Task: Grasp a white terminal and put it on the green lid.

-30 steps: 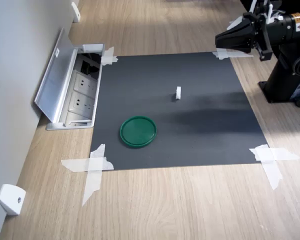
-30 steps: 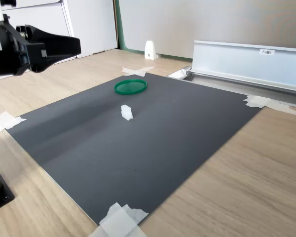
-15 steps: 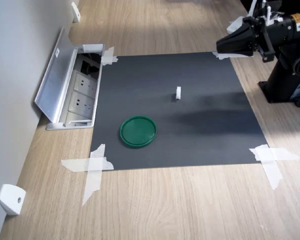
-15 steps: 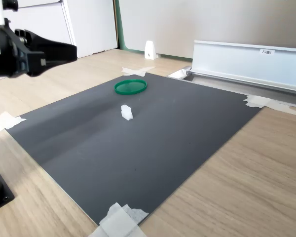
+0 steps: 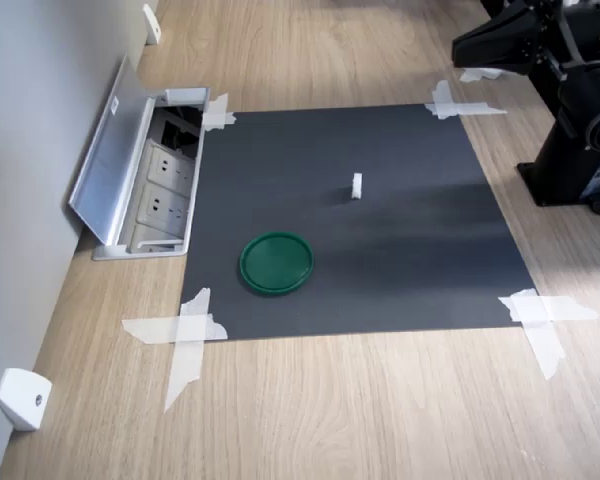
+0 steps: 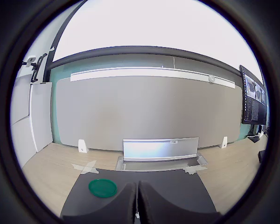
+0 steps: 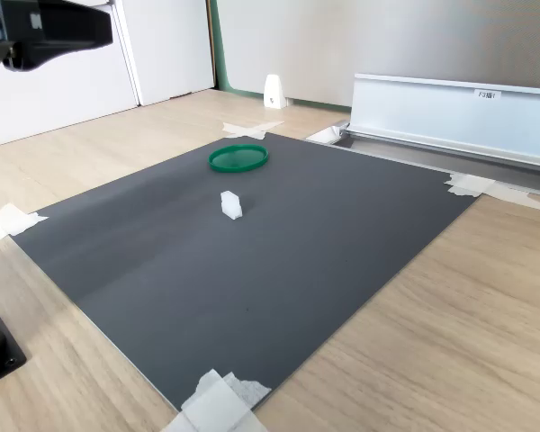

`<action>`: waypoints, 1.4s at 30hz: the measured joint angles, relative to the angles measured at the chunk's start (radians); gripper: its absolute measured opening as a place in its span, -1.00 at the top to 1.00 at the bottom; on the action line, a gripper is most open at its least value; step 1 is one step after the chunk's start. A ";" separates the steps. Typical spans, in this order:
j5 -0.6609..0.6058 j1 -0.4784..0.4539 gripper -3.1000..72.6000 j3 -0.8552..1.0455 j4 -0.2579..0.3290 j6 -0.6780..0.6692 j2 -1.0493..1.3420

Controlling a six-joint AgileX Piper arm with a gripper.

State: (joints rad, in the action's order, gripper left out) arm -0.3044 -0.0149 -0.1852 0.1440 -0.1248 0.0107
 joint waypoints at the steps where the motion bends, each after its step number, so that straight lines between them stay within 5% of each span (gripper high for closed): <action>1: 0.000 0.000 0.94 -0.001 0.000 -0.001 0.000; 16: -0.434 0.000 0.94 -0.292 0.004 -0.112 -0.344; 27: -0.575 0.000 0.94 -0.526 -0.112 -0.116 -0.727; 35: -0.763 0.000 0.94 -0.635 -0.127 -0.122 -0.995; 42: -0.737 -0.029 0.94 -0.669 -0.135 -0.119 -1.177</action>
State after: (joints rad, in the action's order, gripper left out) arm -1.0413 -0.0437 -0.8542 0.0091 -0.2441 -1.1659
